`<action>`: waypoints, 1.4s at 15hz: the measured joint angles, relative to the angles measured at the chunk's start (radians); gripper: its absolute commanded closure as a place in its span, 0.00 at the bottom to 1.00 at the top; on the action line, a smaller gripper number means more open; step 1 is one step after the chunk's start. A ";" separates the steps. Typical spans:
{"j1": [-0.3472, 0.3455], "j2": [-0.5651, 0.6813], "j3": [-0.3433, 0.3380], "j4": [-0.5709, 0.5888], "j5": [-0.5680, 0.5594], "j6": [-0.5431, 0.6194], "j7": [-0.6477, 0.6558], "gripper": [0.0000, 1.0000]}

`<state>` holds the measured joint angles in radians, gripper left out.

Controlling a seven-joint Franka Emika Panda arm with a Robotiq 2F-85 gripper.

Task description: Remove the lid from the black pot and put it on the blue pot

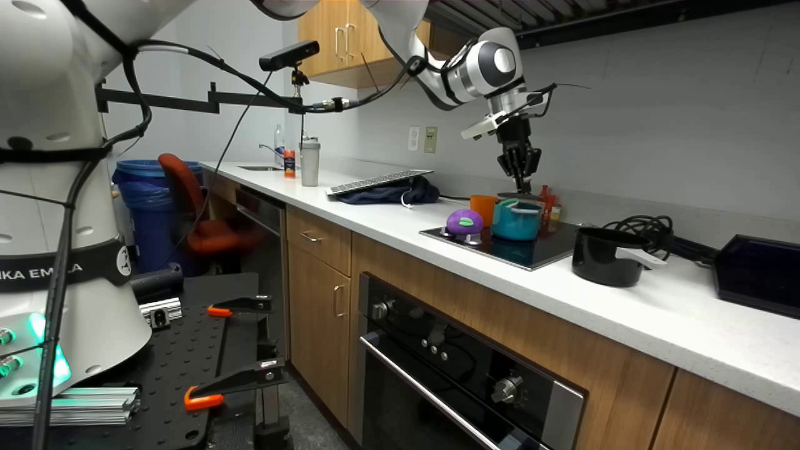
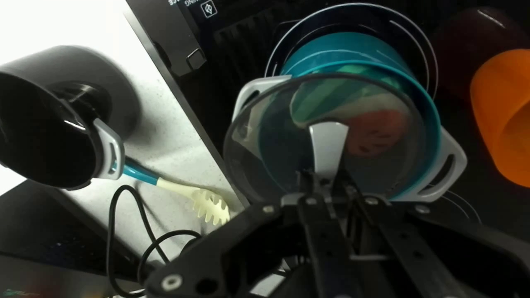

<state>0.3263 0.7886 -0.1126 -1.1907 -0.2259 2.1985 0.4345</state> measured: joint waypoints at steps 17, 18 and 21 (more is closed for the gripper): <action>0.000 0.085 0.014 0.122 0.000 -0.054 -0.019 0.96; 0.000 0.088 0.016 0.123 0.000 -0.059 -0.019 0.96; 0.000 0.094 0.017 0.124 0.000 -0.071 -0.019 0.61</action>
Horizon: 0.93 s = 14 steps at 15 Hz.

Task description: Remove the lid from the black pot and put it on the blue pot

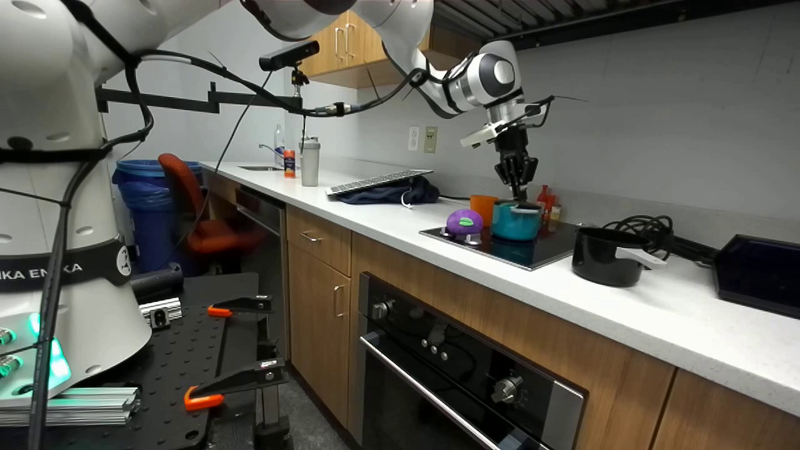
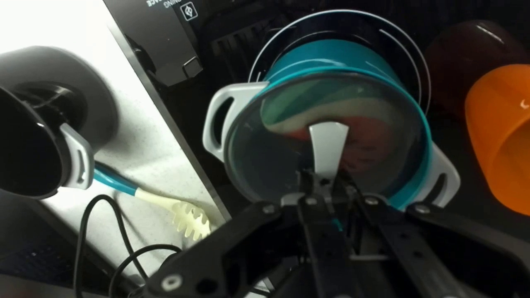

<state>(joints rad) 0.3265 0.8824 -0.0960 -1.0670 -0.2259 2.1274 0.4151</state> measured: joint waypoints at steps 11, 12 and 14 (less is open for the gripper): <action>-0.002 -0.001 -0.004 0.001 0.000 -0.015 0.000 0.00; -0.002 -0.002 -0.004 0.001 0.000 -0.015 0.000 0.00; -0.003 -0.007 -0.005 0.001 0.000 -0.015 0.000 0.00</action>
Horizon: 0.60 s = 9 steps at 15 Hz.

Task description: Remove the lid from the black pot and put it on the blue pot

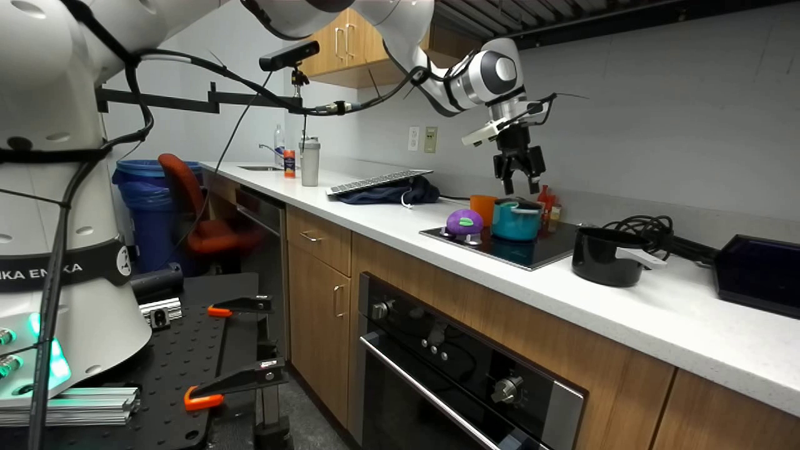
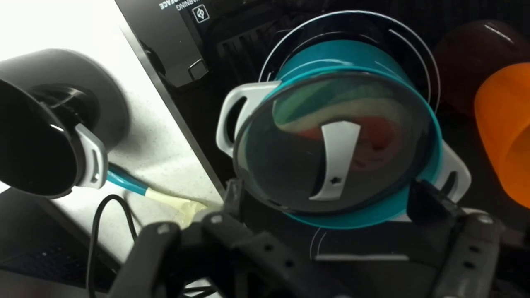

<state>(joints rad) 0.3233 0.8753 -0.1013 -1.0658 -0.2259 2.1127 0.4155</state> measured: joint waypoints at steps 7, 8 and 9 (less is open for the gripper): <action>0.003 -0.046 -0.018 -0.058 0.000 0.092 0.007 0.00; 0.006 -0.057 -0.022 -0.086 -0.002 0.124 0.010 0.00; 0.008 -0.070 -0.024 -0.117 -0.008 0.156 0.017 0.00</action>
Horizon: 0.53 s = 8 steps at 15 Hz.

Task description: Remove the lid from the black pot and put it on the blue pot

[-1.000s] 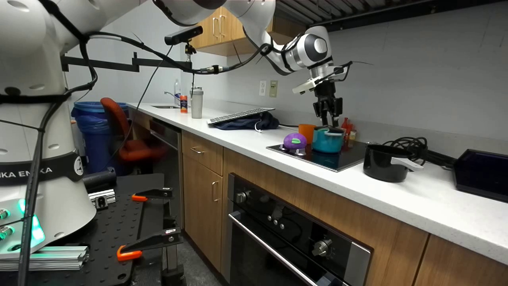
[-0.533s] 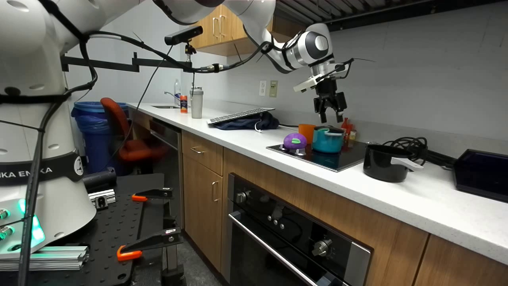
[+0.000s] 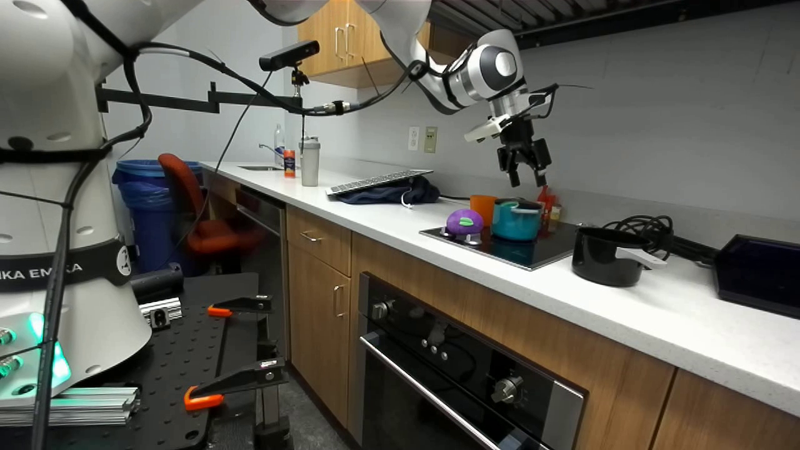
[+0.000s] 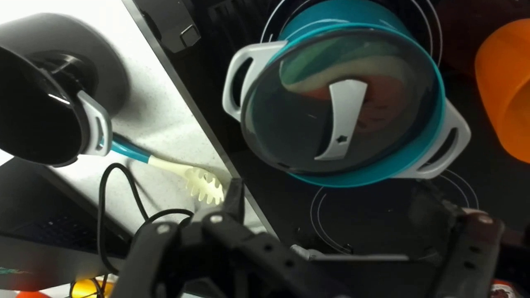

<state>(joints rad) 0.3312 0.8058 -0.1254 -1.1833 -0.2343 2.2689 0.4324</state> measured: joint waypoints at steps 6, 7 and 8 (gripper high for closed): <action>0.034 -0.098 -0.030 -0.259 -0.087 0.217 0.095 0.00; 0.047 -0.119 -0.046 -0.308 -0.109 0.256 0.123 0.00; 0.062 -0.142 -0.065 -0.357 -0.134 0.292 0.154 0.00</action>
<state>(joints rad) 0.3933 0.6635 -0.1902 -1.5403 -0.3680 2.5606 0.5865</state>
